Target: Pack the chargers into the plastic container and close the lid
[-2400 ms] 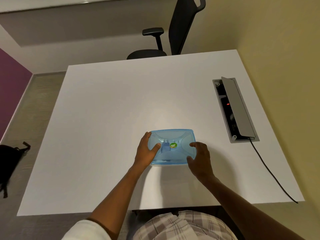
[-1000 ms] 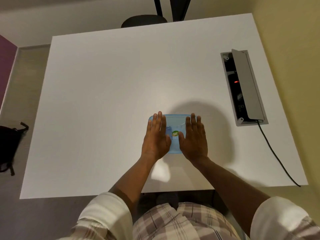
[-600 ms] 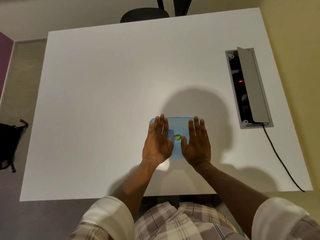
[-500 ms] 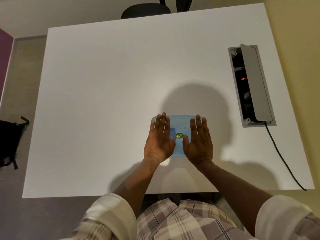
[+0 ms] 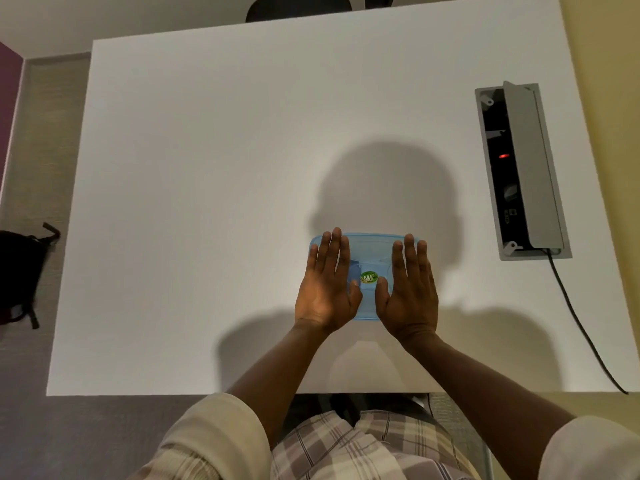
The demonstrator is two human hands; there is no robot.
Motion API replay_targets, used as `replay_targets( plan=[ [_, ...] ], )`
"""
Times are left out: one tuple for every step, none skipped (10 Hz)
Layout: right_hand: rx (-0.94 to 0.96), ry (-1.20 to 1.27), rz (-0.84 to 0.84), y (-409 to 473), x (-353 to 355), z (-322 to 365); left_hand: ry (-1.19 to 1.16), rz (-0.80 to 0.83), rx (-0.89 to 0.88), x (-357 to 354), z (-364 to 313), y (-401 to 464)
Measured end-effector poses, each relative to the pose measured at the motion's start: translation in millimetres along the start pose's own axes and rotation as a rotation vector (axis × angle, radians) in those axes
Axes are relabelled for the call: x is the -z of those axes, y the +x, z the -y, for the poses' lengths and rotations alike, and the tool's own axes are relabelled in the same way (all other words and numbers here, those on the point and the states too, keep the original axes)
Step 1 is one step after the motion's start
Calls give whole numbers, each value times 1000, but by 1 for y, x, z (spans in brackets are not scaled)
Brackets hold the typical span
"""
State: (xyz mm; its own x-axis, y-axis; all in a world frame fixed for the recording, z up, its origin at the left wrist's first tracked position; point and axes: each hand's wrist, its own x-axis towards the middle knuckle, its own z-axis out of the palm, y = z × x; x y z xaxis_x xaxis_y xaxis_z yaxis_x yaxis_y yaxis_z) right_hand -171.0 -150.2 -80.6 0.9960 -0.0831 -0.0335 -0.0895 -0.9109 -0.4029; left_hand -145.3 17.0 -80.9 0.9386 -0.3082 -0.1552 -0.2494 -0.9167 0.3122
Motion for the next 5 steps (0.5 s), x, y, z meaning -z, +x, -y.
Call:
replay_targets(
  plan=[
    [3,4,6,1,2,0,43,12,6,0,0,1],
    [7,12,32,0,7,3,49,10,-5,3,-2,-1],
    [16,15,70,-1,14,6,-33,6,-11,13,-3,-3],
    [28,-23,135,4,22,8,-85,-40,-13,24,-8,-4],
    [28,-54,117,0,28,11,-110,-40,5,30,-7,-7]
  ],
)
